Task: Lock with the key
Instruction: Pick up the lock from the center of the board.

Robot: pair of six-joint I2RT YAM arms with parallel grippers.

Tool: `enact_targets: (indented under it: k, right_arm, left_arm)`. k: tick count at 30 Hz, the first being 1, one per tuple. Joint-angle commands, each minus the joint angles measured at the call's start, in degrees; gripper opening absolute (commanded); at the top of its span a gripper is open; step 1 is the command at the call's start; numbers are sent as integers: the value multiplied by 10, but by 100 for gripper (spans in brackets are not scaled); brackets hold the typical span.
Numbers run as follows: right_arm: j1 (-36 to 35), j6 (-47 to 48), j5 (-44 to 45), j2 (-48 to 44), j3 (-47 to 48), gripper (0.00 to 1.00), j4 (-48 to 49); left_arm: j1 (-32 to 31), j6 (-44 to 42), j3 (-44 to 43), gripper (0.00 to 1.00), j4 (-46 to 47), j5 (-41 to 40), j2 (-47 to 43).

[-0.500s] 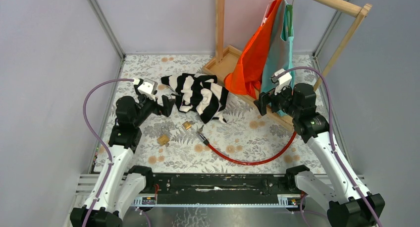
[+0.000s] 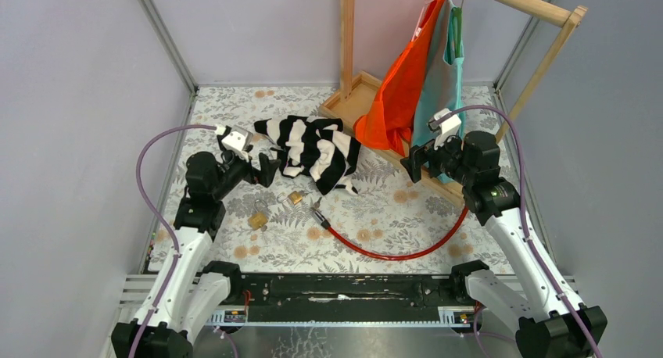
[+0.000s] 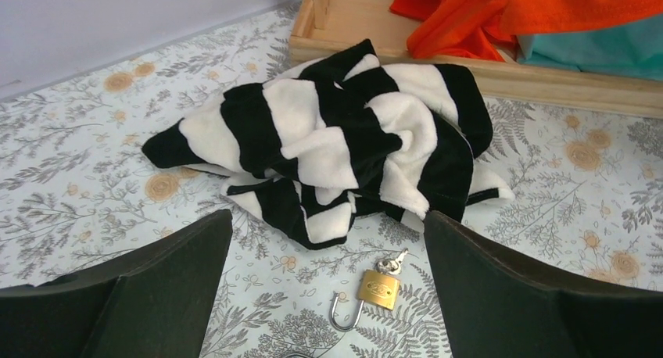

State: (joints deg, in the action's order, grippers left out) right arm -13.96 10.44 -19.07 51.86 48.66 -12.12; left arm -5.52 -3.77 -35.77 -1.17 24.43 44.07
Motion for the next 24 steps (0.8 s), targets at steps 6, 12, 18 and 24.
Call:
enact_targets:
  k: [6,12,18,24]
  right_arm:
    - [3,39,73,-16,18,99,-35]
    - [3,108,108,-44,17,99,-128]
    - [3,138,116,-99,-22,99,-167]
    - [3,208,115,-91,-35,99,-256]
  left_arm:
    - [-110,-117,-20,99,-60,18,61]
    - [-219,-178,-20,95,-121,-27,119]
    - [-344,-162,-20,93,-102,-87,206]
    - [-441,-221,-54,85,-103,-109,315]
